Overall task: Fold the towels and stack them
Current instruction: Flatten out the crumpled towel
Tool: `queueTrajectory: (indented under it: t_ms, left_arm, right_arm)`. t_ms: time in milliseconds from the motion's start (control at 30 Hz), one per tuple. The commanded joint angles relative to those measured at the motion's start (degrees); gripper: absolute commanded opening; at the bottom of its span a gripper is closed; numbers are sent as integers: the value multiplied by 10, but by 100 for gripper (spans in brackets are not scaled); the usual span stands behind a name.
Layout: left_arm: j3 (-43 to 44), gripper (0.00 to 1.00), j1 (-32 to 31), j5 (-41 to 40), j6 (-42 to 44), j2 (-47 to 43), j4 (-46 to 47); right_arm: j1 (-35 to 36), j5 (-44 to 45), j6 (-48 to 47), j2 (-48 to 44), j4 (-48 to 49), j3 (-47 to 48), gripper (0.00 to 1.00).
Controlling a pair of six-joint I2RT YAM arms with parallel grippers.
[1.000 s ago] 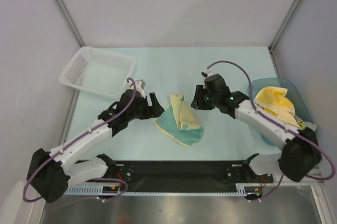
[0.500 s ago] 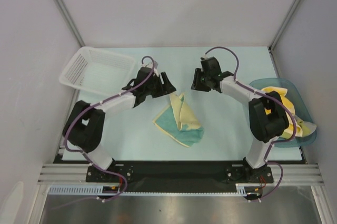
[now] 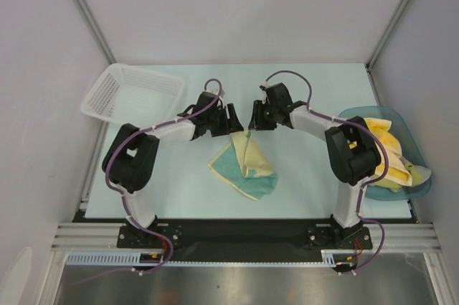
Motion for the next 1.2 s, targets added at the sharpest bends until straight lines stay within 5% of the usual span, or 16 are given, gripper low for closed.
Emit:
queueTrajectory:
  t_ms: [0, 167, 300, 400, 433, 667, 733, 933, 1100, 1167]
  left_arm:
    - [14, 70, -5, 0, 15, 8, 7]
    - [32, 61, -5, 9, 16, 28, 9]
    - [56, 33, -5, 19, 24, 35, 0]
    - [102, 0, 4, 29, 41, 42, -25]
    - [121, 0, 9, 32, 44, 41, -57]
    - [317, 0, 33, 44, 89, -44, -149]
    - [316, 0, 32, 73, 82, -64, -153]
    - [79, 0, 19, 73, 46, -162, -89]
    - [-60, 0, 18, 23, 49, -202, -87]
    - [-106, 0, 19, 7, 52, -209, -84]
  right_arm:
    - [0, -17, -5, 16, 36, 10, 42]
    - [-2, -36, 3, 48, 57, 25, 42]
    - [-7, -19, -7, 63, 33, 60, 38]
    - [-34, 7, 0, 37, 13, 80, 8]
    - [-59, 15, 7, 26, -2, 101, 0]
    - [-184, 66, 47, -148, -108, 129, 0]
    - [-192, 68, 53, -213, -125, 100, 0]
    - [-183, 47, 123, -401, -135, -152, 3]
    - [-103, 43, 167, -481, -144, -294, 37]
    - [-78, 51, 168, -498, -157, -300, 41]
